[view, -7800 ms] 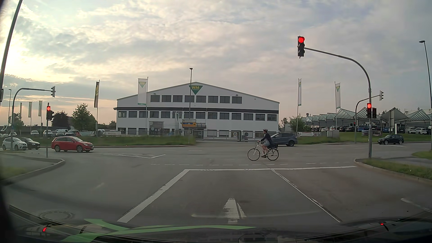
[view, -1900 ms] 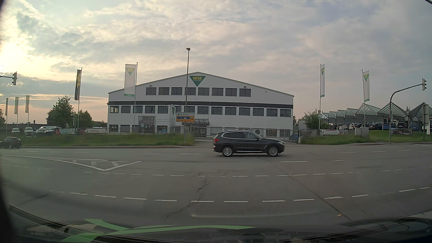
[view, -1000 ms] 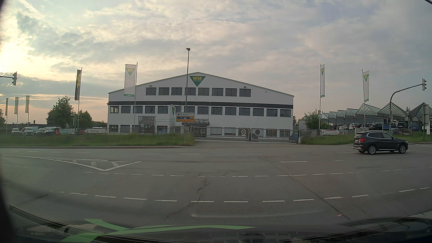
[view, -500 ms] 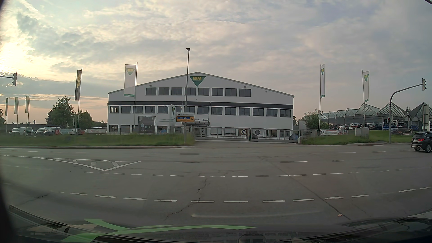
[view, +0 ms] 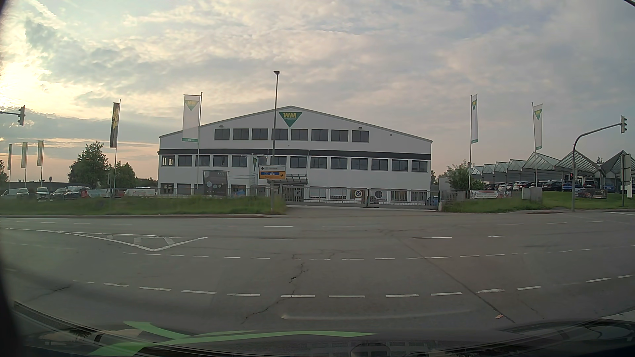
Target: Follow the waypoints while adhering to traffic rules and regulations
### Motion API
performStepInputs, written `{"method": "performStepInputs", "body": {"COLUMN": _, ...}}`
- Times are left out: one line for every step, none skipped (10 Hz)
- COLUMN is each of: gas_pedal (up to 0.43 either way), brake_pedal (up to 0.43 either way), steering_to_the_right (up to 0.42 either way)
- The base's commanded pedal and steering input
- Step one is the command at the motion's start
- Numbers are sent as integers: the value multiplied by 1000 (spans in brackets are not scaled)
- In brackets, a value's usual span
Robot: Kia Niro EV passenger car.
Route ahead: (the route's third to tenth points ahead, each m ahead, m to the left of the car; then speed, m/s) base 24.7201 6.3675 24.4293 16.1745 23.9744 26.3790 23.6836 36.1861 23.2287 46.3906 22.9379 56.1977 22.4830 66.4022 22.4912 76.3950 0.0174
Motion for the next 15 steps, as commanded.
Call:
{"method": "performStepInputs", "body": {"gas_pedal": 0, "brake_pedal": 262, "steering_to_the_right": -25}}
{"method": "performStepInputs", "body": {"gas_pedal": 0, "brake_pedal": 262, "steering_to_the_right": -25}}
{"method": "performStepInputs", "body": {"gas_pedal": 0, "brake_pedal": 268, "steering_to_the_right": -25}}
{"method": "performStepInputs", "body": {"gas_pedal": 0, "brake_pedal": 280, "steering_to_the_right": -25}}
{"method": "performStepInputs", "body": {"gas_pedal": 0, "brake_pedal": 274, "steering_to_the_right": -25}}
{"method": "performStepInputs", "body": {"gas_pedal": 0, "brake_pedal": 274, "steering_to_the_right": -25}}
{"method": "performStepInputs", "body": {"gas_pedal": 0, "brake_pedal": 280, "steering_to_the_right": -25}}
{"method": "performStepInputs", "body": {"gas_pedal": 0, "brake_pedal": 280, "steering_to_the_right": -25}}
{"method": "performStepInputs", "body": {"gas_pedal": 0, "brake_pedal": 280, "steering_to_the_right": -25}}
{"method": "performStepInputs", "body": {"gas_pedal": 0, "brake_pedal": 280, "steering_to_the_right": -25}}
{"method": "performStepInputs", "body": {"gas_pedal": 0, "brake_pedal": 280, "steering_to_the_right": -25}}
{"method": "performStepInputs", "body": {"gas_pedal": 0, "brake_pedal": 280, "steering_to_the_right": -25}}
{"method": "performStepInputs", "body": {"gas_pedal": 0, "brake_pedal": 274, "steering_to_the_right": -25}}
{"method": "performStepInputs", "body": {"gas_pedal": 0, "brake_pedal": 274, "steering_to_the_right": -25}}
{"method": "performStepInputs", "body": {"gas_pedal": 0, "brake_pedal": 274, "steering_to_the_right": -25}}
